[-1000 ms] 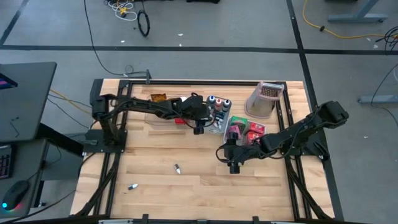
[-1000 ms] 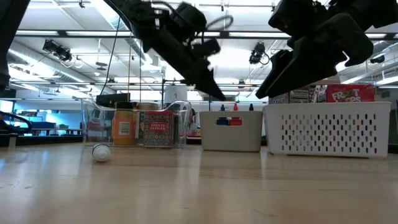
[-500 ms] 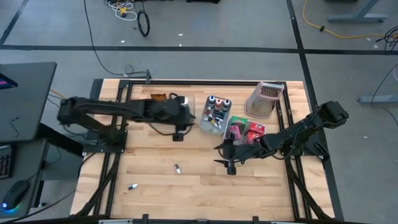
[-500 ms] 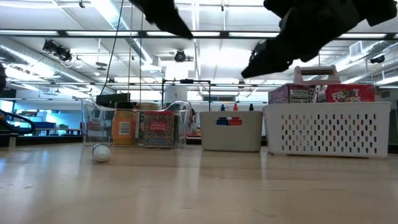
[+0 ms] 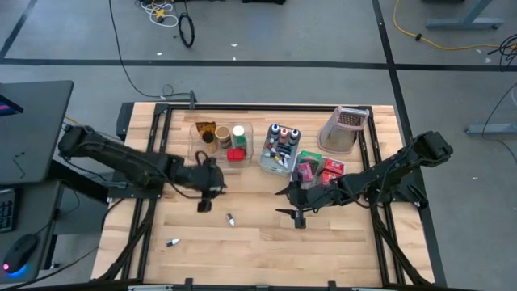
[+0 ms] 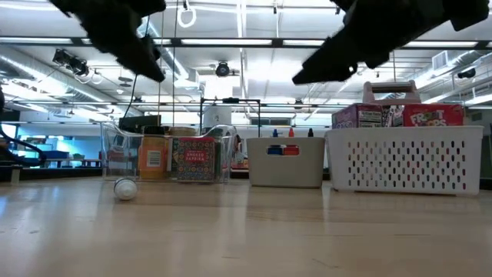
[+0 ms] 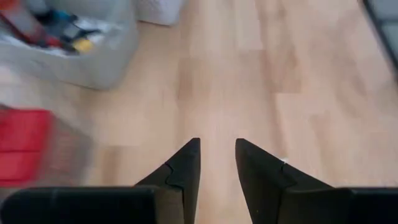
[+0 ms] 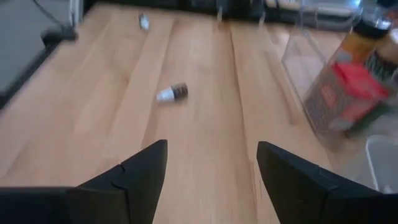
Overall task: Pick & Place Kitchen Items
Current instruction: Put the small black food coloring into the dark white bin
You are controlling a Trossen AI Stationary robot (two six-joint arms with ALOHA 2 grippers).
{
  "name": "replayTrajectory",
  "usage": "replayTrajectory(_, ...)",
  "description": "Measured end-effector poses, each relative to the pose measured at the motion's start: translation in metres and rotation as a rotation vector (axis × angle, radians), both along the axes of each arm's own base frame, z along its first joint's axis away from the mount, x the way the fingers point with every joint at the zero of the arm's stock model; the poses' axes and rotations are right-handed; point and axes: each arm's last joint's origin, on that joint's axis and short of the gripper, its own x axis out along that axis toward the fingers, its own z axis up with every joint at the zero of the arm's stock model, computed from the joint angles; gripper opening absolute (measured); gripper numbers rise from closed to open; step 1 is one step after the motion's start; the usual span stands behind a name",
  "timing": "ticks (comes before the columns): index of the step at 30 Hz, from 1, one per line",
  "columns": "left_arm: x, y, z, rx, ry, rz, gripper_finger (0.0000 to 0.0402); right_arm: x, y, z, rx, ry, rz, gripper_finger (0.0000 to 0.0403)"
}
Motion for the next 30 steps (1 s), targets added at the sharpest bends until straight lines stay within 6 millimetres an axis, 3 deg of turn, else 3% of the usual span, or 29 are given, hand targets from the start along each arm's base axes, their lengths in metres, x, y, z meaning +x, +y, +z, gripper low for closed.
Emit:
replayTrajectory(3, -0.009, -0.015, -0.016, -0.076, 0.045, 0.043, 0.0108, -0.001, -0.001, -0.004, 0.002, 0.031, -0.015, 0.0261)
replayTrajectory(11, -0.033, -0.054, -0.027, -0.271, 0.137, 0.106, 0.0108, -0.001, -0.004, -0.006, -0.013, 0.037, -0.021, 0.0261)
replayTrajectory(20, -0.075, -0.078, -0.042, -0.491, 0.542, 0.298, 0.0108, 0.0, -0.004, -0.005, -0.011, 0.026, -0.023, 0.0261)
replayTrajectory(30, -0.105, -0.114, -0.056, -0.517, 0.731, 0.346, 0.0108, 0.0, -0.004, -0.005, -0.01, 0.026, -0.022, 0.0261)
